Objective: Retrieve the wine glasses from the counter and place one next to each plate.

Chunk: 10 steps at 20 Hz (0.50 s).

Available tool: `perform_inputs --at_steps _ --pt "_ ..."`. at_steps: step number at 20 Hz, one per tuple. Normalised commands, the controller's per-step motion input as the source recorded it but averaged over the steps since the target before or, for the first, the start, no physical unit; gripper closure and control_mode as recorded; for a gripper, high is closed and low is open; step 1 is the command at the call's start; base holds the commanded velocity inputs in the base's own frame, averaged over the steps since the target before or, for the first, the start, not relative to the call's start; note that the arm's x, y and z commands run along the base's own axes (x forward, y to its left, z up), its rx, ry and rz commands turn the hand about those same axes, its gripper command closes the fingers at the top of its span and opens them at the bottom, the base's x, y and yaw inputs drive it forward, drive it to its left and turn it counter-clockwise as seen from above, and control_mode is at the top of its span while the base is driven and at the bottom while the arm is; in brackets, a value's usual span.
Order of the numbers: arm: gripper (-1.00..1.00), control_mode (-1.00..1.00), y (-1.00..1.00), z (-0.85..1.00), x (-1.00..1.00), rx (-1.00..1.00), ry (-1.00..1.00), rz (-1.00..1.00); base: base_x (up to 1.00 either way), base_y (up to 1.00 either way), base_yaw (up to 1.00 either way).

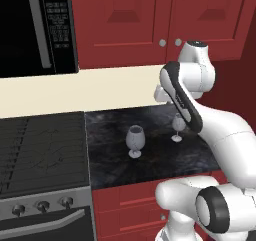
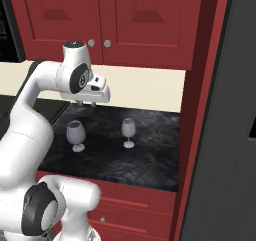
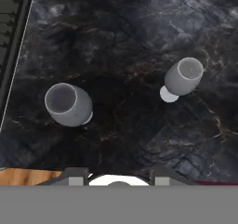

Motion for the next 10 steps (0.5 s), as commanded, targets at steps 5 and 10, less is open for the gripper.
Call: perform_inputs --at_steps 5,10 --pt "-1.0 -1.0 0.0 -0.03 -0.55 0.05 -0.04 -0.09 0.0 0.0 0.0" --pt "-1.0 -1.0 0.12 -0.19 -0.34 0.0 -0.14 -0.84 0.0 0.0 0.0"
